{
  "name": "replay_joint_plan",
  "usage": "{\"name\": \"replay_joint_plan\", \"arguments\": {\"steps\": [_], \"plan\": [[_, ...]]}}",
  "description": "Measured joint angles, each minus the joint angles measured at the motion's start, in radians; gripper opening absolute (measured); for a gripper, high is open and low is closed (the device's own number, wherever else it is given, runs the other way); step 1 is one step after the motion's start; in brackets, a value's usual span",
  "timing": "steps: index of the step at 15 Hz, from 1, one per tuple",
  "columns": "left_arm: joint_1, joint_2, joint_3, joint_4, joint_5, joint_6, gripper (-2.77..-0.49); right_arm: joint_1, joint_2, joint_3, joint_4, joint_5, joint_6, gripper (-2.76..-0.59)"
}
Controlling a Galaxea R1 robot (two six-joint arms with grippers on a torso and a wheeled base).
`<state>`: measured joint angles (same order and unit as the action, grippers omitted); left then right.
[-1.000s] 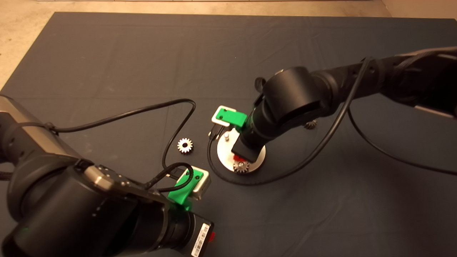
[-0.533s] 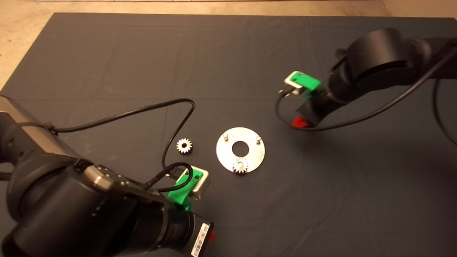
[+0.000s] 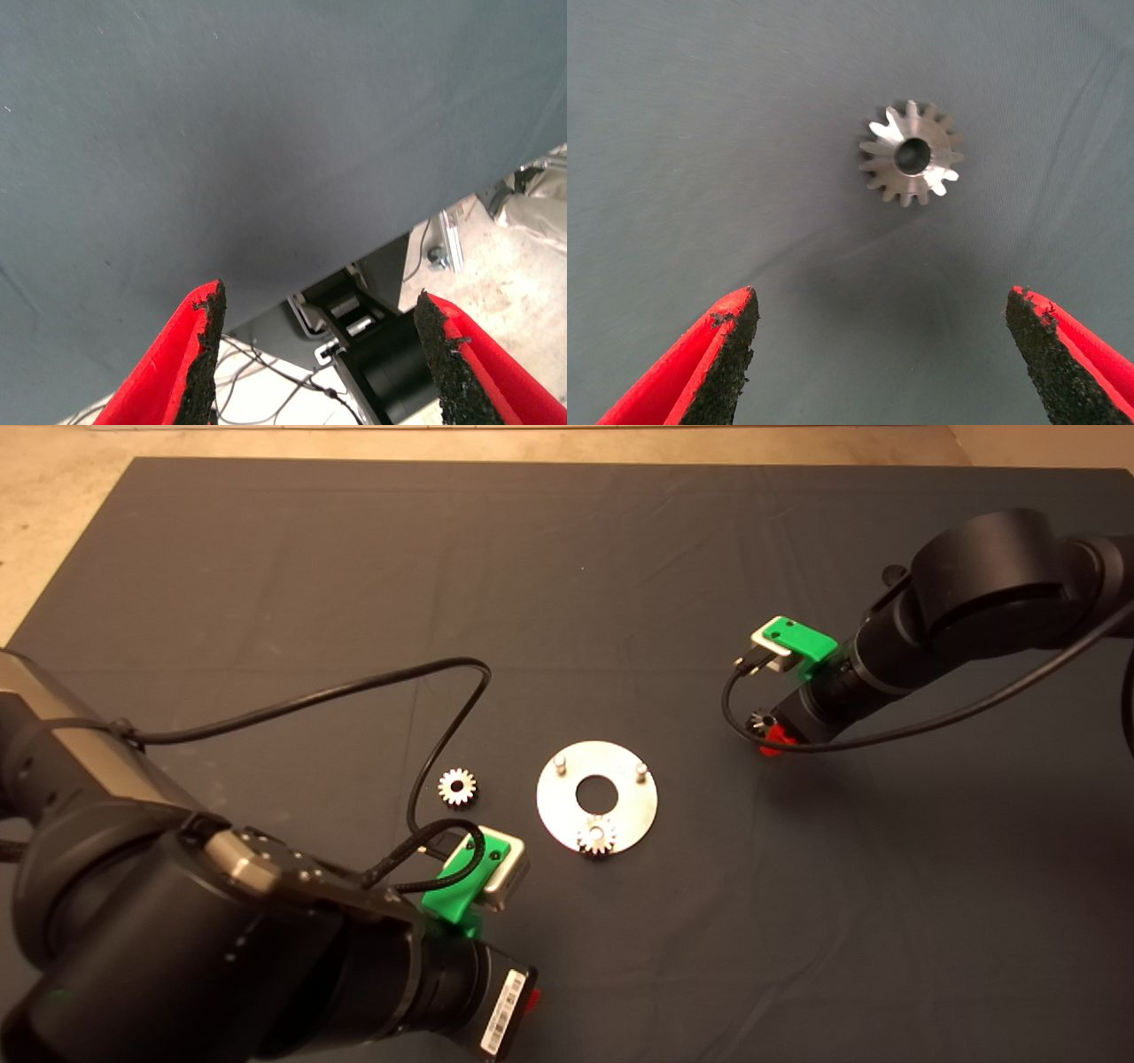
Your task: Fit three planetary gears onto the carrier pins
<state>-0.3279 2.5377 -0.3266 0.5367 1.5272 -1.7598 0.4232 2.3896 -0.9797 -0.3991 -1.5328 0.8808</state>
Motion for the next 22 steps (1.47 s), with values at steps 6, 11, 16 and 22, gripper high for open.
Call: {"name": "replay_joint_plan", "arguments": {"steps": [6,11,16,22], "plan": [[-0.011,0.013,0.0,0.009,0.0,0.0,-1.79,-0.033,-0.046,-0.05,0.003,0.01,0.0,-1.31],[-0.011,0.014,0.0,0.01,0.0,0.0,-1.79,-0.063,-0.062,-0.153,0.006,0.096,0.0,-1.31],[-0.011,0.014,0.0,0.011,0.0,0.0,-1.79,-0.087,-0.05,-0.166,0.023,0.189,0.0,-1.31],[-0.011,0.015,0.0,0.011,0.0,0.0,-1.79,-0.087,-0.017,-0.205,0.034,0.199,0.0,-1.31]]}}
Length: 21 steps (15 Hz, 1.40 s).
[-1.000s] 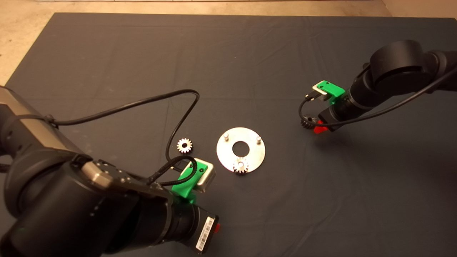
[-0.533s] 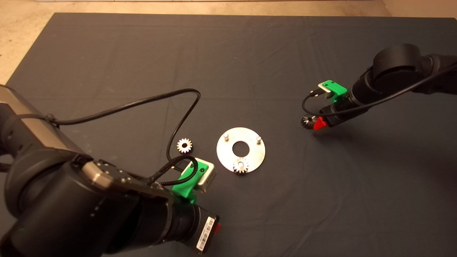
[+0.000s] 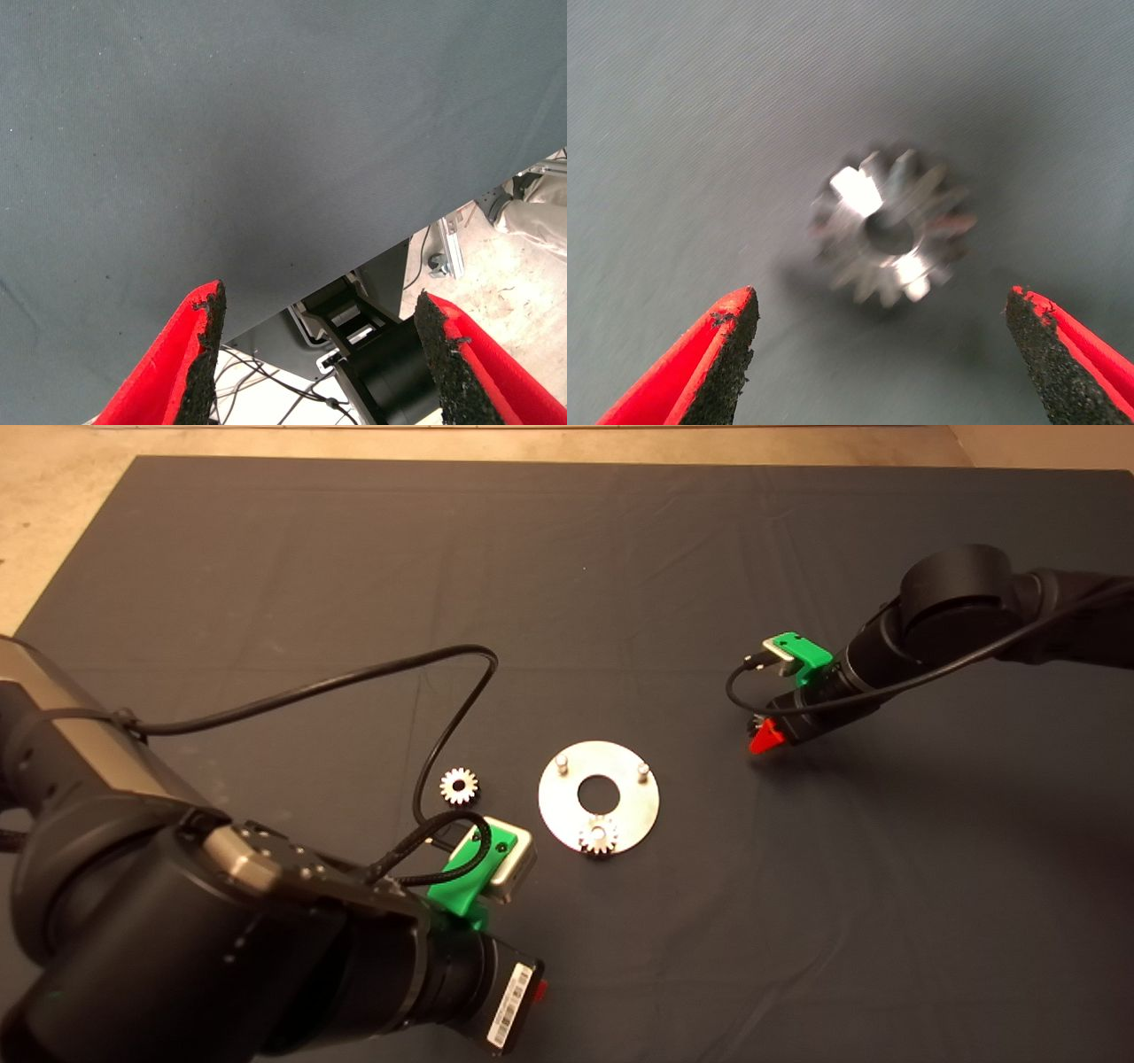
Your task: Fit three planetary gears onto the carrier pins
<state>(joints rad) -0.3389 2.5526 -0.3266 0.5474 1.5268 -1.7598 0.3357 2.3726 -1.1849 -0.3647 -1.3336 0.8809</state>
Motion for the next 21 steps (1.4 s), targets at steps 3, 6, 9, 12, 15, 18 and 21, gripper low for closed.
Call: {"name": "replay_joint_plan", "arguments": {"steps": [3,6,9,12,15,18,21], "plan": [[0.0,0.0,0.0,0.0,0.0,0.0,-1.79,0.0,0.009,-0.018,0.0,0.0,-0.001,-1.31],[0.0,0.0,0.0,0.001,0.0,0.0,-1.79,0.0,0.013,-0.028,0.0,0.0,-0.001,-1.31],[0.0,0.0,0.0,0.0,0.0,0.0,-1.79,0.001,0.024,-0.039,0.0,0.0,-0.004,-1.31],[0.0,0.0,0.0,0.001,0.0,0.0,-1.79,0.002,0.03,-0.049,0.0,0.002,-0.004,-1.31],[0.0,0.0,0.0,0.0,0.0,0.0,-1.79,0.002,0.029,-0.06,0.0,0.001,-0.008,-1.31],[0.0,0.0,0.0,0.0,0.0,0.0,-1.79,0.002,0.03,-0.063,0.0,0.002,-0.014,-1.32],[0.0,0.0,0.0,0.001,0.0,0.0,-1.79,0.002,0.03,-0.063,0.0,0.002,-0.016,-1.4]]}}
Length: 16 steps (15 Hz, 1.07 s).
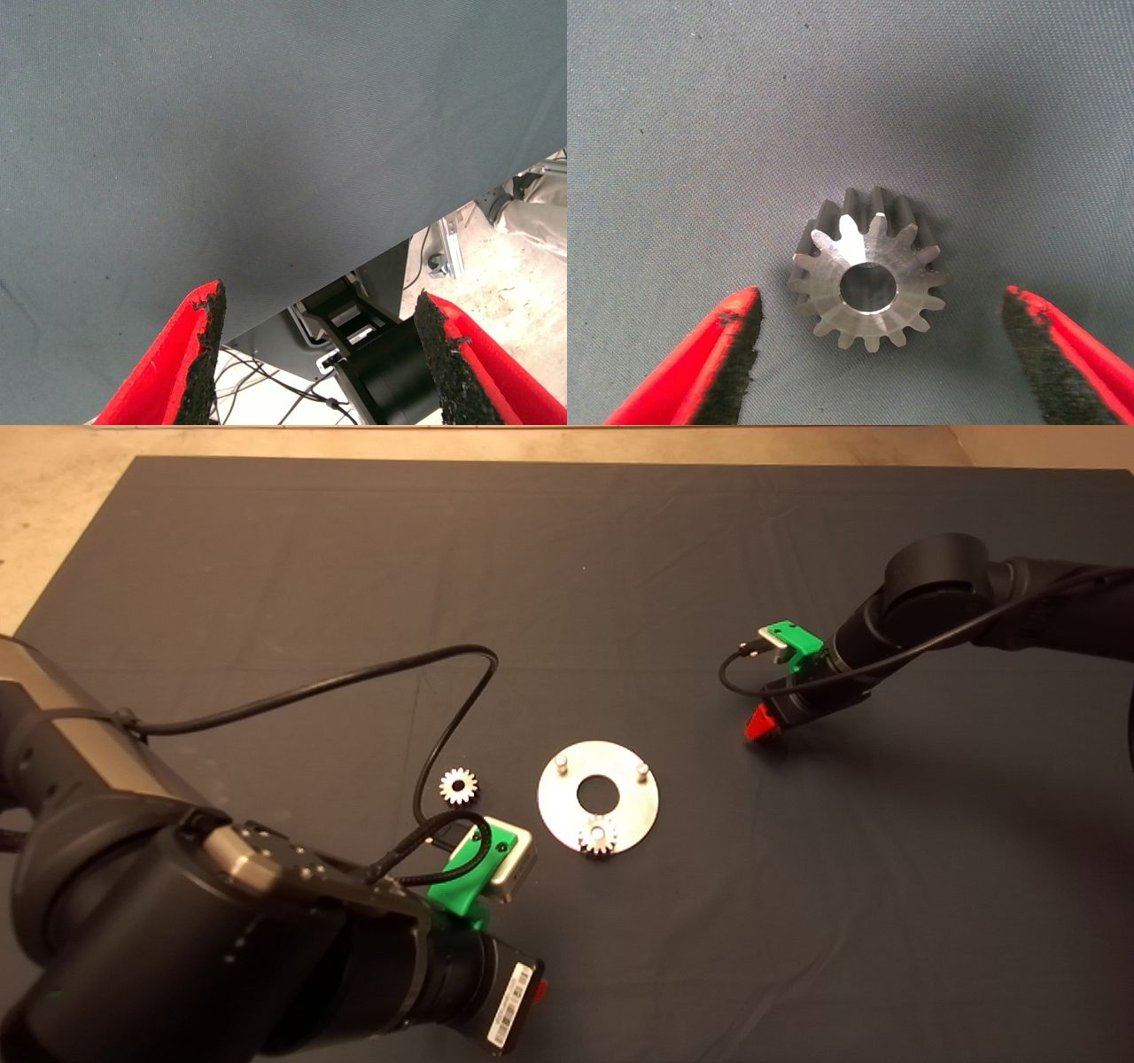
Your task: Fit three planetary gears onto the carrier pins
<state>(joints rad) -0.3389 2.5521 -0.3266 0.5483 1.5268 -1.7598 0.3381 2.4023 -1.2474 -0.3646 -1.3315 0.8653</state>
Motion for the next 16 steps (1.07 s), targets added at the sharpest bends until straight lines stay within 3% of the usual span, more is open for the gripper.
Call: {"name": "replay_joint_plan", "arguments": {"steps": [2,4,9,16], "plan": [[0.0,0.0,0.0,0.0,0.0,0.0,-1.79,0.0,0.0,0.0,0.0,0.004,0.0,-1.53],[0.0,0.0,0.0,0.0,0.0,0.0,-1.79,0.0,0.0,0.0,0.0,0.018,0.0,-1.66],[0.0,-0.001,0.0,0.0,0.0,0.0,-1.79,0.0,0.031,-0.01,0.0,0.014,-0.001,-1.66],[0.0,-0.001,0.0,0.001,0.0,0.0,-1.79,0.0,0.042,-0.04,0.0,0.019,-0.024,-2.0]]}}
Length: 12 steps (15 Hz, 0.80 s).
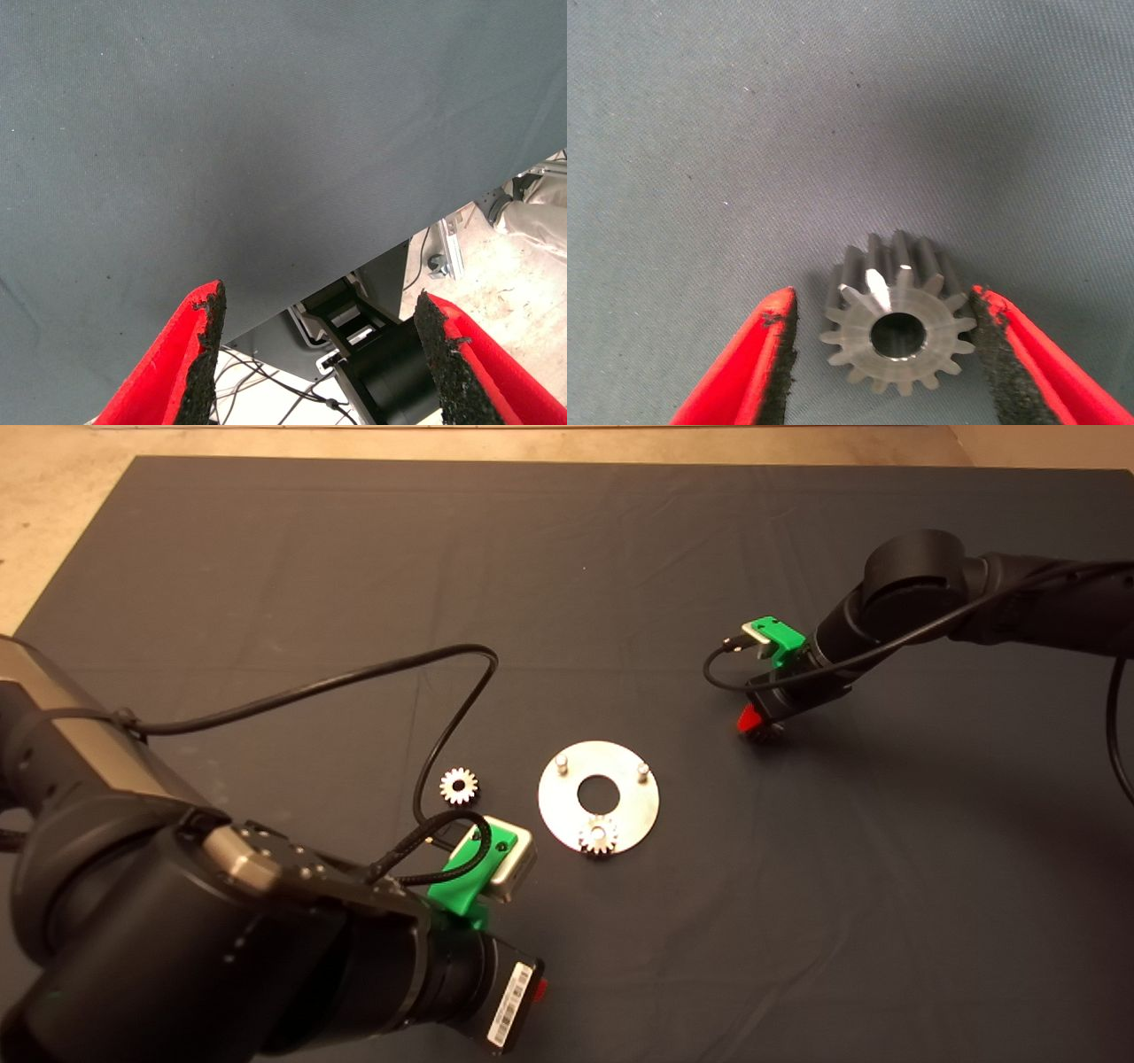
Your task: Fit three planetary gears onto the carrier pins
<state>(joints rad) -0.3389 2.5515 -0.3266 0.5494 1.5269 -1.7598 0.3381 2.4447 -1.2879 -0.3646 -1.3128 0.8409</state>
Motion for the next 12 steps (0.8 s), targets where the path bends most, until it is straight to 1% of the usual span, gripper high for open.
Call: {"name": "replay_joint_plan", "arguments": {"steps": [1,3,5,7,8,12], "plan": [[0.0,0.0,0.0,0.0,0.0,0.0,-1.79,0.0,0.0,0.0,0.0,-0.001,-0.001,-2.08],[0.0,0.0,0.0,0.0,0.0,0.0,-1.79,0.0,-0.001,0.0,0.0,-0.003,-0.001,-2.1],[0.0,-0.001,0.0,0.0,0.0,0.0,-1.79,0.0,0.0,0.0,0.0,-0.003,-0.002,-2.2],[0.0,-0.005,0.0,0.0,0.0,0.0,-1.79,0.0,0.0,0.0,0.0,-0.002,-0.002,-2.22],[0.0,-0.005,0.0,0.0,0.0,0.001,-1.79,0.0,0.0,0.0,0.0,-0.002,-0.002,-2.26],[0.0,-0.005,0.0,0.0,0.0,0.001,-1.79,0.0,-0.001,0.0,0.0,-0.003,-0.002,-2.29]]}}
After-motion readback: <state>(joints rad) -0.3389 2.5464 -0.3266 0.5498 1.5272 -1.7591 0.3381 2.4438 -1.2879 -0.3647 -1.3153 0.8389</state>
